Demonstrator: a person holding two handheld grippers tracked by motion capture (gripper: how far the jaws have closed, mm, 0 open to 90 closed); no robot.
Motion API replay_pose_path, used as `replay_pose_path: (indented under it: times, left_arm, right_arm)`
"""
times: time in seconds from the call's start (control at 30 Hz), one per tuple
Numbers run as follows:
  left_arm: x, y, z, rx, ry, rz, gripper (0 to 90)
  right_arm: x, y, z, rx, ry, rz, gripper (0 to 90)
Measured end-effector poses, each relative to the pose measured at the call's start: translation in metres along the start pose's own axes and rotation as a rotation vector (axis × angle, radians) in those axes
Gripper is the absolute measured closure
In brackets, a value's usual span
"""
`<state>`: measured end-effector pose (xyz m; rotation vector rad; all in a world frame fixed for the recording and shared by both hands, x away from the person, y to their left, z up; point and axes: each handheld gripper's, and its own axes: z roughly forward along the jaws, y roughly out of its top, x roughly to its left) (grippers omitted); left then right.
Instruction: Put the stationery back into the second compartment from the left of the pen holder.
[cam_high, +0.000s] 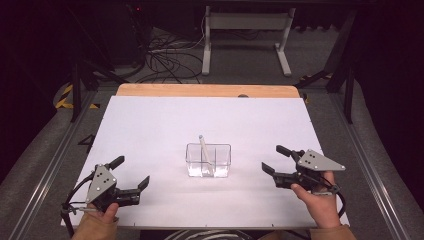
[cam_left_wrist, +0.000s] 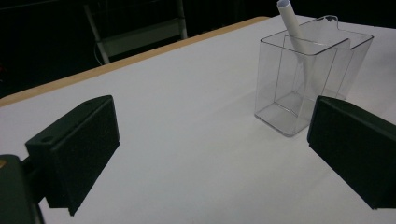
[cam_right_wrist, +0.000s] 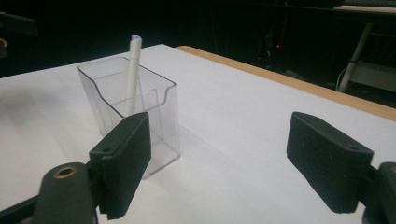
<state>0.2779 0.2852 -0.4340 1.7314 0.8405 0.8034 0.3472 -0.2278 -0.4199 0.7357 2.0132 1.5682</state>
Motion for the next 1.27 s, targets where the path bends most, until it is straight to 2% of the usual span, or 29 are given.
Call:
replay_pose_path:
  times: [0.2, 0.47, 0.53, 0.67, 0.87, 0.97, 1.27]
  left_arm:
    - [-0.001, 0.0, 0.0, 0.002, -0.006, 0.017, 3.0]
    - [-0.002, 0.0, 0.0, 0.002, -0.002, 0.037, 3.0]
    - [-0.002, 0.0, 0.0, 0.001, -0.003, 0.042, 3.0]
    - [-0.002, -0.001, 0.001, 0.0, -0.006, 0.042, 3.0]
    - [-0.001, -0.002, 0.001, -0.002, -0.01, 0.045, 3.0]
    - [-0.001, -0.002, 0.0, -0.001, -0.011, 0.049, 3.0]
    - [0.0, -0.003, -0.004, -0.023, -0.017, 0.049, 3.0]
  right_arm:
    - [-0.004, -0.022, -0.007, -0.012, -0.018, 0.038, 24.1]
    - [-0.002, -0.043, -0.013, 0.017, -0.024, 0.082, 23.9]
    - [-0.002, -0.045, -0.016, 0.044, -0.034, 0.095, 22.6]
    - [0.0, -0.05, -0.021, 0.06, -0.055, 0.104, 22.0]
    - [0.001, -0.056, -0.013, 0.121, -0.075, 0.113, 21.9]
    - [-0.003, -0.058, -0.015, 0.113, -0.083, 0.139, 21.9]
    - [-0.001, -0.056, -0.012, 0.091, -0.069, 0.107, 21.7]
